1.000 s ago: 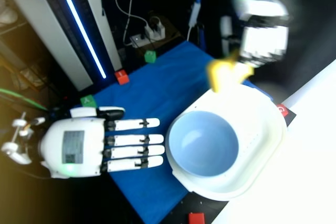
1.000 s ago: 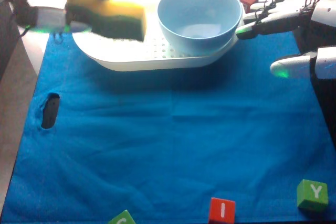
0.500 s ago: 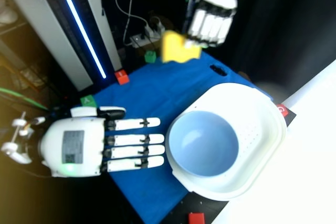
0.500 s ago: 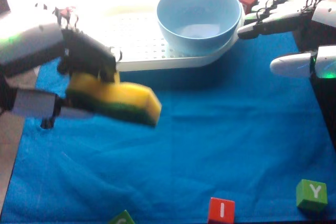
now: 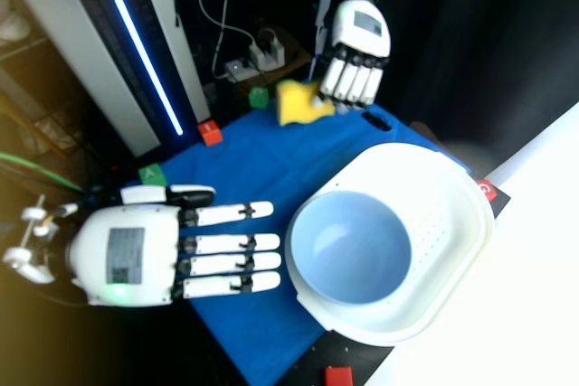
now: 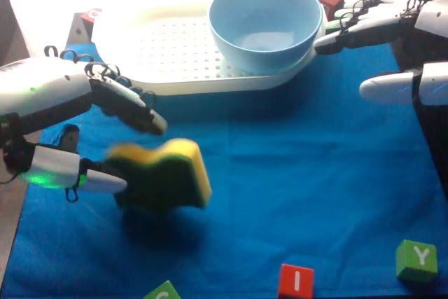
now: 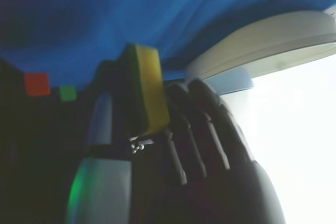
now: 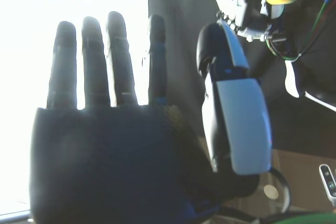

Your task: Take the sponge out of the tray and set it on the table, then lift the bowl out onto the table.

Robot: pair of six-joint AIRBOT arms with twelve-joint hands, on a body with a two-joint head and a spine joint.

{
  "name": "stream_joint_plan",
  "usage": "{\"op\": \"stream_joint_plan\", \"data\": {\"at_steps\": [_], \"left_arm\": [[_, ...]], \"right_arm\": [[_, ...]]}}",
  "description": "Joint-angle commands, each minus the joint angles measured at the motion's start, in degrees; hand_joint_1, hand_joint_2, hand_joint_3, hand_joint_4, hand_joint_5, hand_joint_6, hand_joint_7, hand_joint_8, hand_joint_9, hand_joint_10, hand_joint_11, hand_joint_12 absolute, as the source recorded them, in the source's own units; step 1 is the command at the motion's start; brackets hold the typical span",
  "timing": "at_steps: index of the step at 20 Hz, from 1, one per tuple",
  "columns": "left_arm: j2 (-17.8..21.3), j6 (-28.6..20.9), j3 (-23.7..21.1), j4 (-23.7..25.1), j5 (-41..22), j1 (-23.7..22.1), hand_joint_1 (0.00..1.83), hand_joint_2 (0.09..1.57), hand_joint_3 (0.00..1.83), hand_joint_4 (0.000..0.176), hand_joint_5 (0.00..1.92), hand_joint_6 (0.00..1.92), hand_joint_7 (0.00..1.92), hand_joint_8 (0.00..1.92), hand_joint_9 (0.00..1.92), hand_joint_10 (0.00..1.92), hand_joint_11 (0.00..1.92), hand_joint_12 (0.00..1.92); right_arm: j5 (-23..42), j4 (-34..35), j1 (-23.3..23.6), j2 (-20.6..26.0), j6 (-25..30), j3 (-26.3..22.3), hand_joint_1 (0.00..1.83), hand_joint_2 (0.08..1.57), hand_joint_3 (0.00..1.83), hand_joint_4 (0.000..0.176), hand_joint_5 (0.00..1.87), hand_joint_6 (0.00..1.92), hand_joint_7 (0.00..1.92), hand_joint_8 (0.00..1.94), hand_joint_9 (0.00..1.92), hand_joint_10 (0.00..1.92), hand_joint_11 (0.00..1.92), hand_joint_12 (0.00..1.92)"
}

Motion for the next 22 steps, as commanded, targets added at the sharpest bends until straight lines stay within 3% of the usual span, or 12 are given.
{"op": "stream_joint_plan", "data": {"at_steps": [1,5,10,11,12,13,14,15,16,18,19,22], "left_arm": [[-0.25,1.48,0.02,-3.48,-5.10,-0.61,0.79,1.00,0.00,0.072,0.60,0.00,0.69,0.00,0.62,0.04,0.07,1.20],[-0.06,3.23,0.35,-6.72,-6.84,-0.56,0.61,0.97,0.00,0.114,0.38,0.00,0.50,0.00,0.44,0.00,0.00,0.86],[1.07,8.14,0.26,-15.52,-12.79,1.35,0.63,0.91,0.00,0.148,0.14,0.00,0.19,0.00,0.16,0.00,0.00,0.22],[1.45,8.63,0.12,-17.49,-14.84,2.29,0.66,0.89,0.00,0.148,0.13,0.00,0.15,0.00,0.12,0.00,0.00,0.24],[1.99,9.40,-0.14,-19.65,-17.07,3.57,0.67,0.89,0.00,0.137,0.10,0.00,0.11,0.00,0.08,0.00,0.00,0.24],[2.67,10.57,-0.58,-22.17,-19.55,4.89,0.67,0.89,0.00,0.133,0.08,0.00,0.10,0.00,0.07,0.00,0.00,0.19],[3.30,12.00,-1.04,-24.45,-21.59,6.04,0.68,0.91,0.00,0.122,0.11,0.00,0.10,0.00,0.06,0.00,0.00,0.14],[3.97,13.04,-1.41,-26.45,-23.24,7.03,0.71,0.91,0.00,0.138,0.12,0.01,0.10,0.00,0.05,0.00,0.00,0.13],[4.39,13.60,-1.63,-28.16,-24.78,7.94,0.75,0.92,0.00,0.132,0.15,0.00,0.10,0.00,0.06,0.00,0.00,0.20],[4.63,13.70,-1.71,-31.03,-27.95,9.93,0.77,0.92,0.00,0.111,0.16,0.00,0.09,0.00,0.06,0.00,0.00,0.19],[4.60,13.70,-1.75,-31.66,-28.70,10.43,0.79,0.91,0.00,0.118,0.16,0.00,0.09,0.00,0.05,0.00,0.00,0.18],[4.16,13.71,-1.88,-31.82,-28.73,10.56,0.79,0.90,0.00,0.117,0.18,0.00,0.10,0.00,0.07,0.00,0.00,0.23]], "right_arm": [[5.56,3.36,0.38,-0.06,0.42,0.00,0.48,1.29,0.01,0.138,0.47,0.00,0.35,0.00,0.23,0.00,0.00,0.25],[5.56,3.43,0.33,0.09,0.42,-0.24,0.51,1.28,0.00,0.130,0.46,0.00,0.32,0.00,0.22,0.00,0.00,0.29],[5.64,3.32,0.32,0.19,0.42,-1.04,0.49,1.18,0.00,0.132,0.46,0.00,0.32,0.00,0.20,0.00,0.00,0.19],[6.04,3.16,0.33,0.22,0.42,-1.29,0.50,1.15,0.00,0.129,0.46,0.00,0.33,0.00,0.21,0.00,0.00,0.23],[6.76,3.09,0.34,0.26,0.42,-1.47,0.52,1.10,0.00,0.156,0.42,0.00,0.29,0.00,0.17,0.00,0.00,0.20],[7.55,2.93,0.35,0.26,0.42,-1.79,0.52,1.09,0.00,0.153,0.38,0.00,0.26,0.00,0.15,0.00,0.00,0.24],[8.36,2.91,0.35,0.23,0.42,-1.95,0.58,1.09,0.00,0.120,0.39,0.01,0.27,0.01,0.17,0.01,0.04,0.27],[8.86,2.92,0.37,0.07,0.42,-1.96,0.59,1.09,0.00,0.099,0.39,0.00,0.27,0.01,0.17,0.01,0.05,0.28],[9.24,3.10,0.45,0.09,0.42,-1.79,0.82,1.10,0.00,0.089,0.37,0.00,0.26,0.00,0.18,0.01,0.04,0.28],[9.89,3.23,1.56,0.19,0.41,-0.78,0.69,1.08,0.00,0.081,0.37,0.00,0.27,0.00,0.21,0.01,0.06,0.30],[9.99,3.24,2.73,0.19,0.41,-0.15,0.70,1.05,0.00,0.069,0.40,0.00,0.30,0.00,0.24,0.01,0.03,0.44],[9.69,3.25,5.57,-1.29,0.41,2.83,0.72,1.03,0.00,0.092,0.39,0.00,0.35,0.00,0.25,0.01,0.00,0.52]]}}
